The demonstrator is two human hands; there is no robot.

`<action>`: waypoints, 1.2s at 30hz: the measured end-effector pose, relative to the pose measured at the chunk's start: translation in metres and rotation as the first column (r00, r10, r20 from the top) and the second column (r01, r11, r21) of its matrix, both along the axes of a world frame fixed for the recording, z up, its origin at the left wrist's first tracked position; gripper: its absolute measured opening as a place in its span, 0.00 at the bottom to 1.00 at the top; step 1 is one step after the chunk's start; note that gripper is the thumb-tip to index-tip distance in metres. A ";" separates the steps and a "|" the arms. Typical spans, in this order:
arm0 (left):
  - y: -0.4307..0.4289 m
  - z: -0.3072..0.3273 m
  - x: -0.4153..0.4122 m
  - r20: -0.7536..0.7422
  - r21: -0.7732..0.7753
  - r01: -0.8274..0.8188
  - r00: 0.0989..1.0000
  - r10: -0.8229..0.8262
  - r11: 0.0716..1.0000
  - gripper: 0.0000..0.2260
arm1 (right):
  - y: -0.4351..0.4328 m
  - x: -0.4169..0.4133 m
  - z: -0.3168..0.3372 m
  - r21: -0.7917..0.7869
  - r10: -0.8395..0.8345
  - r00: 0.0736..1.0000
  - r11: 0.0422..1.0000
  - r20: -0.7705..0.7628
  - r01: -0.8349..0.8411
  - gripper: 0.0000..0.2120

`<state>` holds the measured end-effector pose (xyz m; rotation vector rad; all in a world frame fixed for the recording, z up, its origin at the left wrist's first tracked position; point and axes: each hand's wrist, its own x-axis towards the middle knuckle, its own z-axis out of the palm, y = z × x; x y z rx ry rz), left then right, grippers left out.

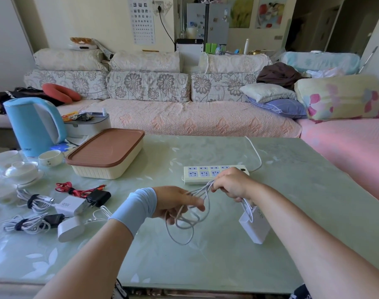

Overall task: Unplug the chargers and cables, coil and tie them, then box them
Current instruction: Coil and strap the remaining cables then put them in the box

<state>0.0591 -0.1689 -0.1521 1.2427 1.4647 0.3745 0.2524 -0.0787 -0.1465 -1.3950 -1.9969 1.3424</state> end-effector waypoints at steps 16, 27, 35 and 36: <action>0.001 -0.011 0.030 0.291 0.020 0.288 0.915 -0.281 0.957 0.13 | -0.007 -0.009 -0.002 0.054 -0.106 0.986 0.992 -0.127 0.113 0.07; 0.003 0.000 0.014 0.819 0.015 -0.041 0.574 0.011 0.999 0.15 | -0.007 -0.003 0.009 -0.093 -0.060 0.971 0.995 -0.230 0.040 0.08; 0.001 0.000 -0.007 0.613 0.025 -0.120 0.786 0.080 0.992 0.20 | 0.009 0.002 0.008 0.040 -0.287 0.939 0.953 -0.188 0.299 0.03; 0.003 0.001 -0.008 0.539 0.043 -0.183 0.832 0.132 0.982 0.17 | 0.012 0.004 0.007 0.051 -0.307 0.935 0.946 -0.180 0.320 0.04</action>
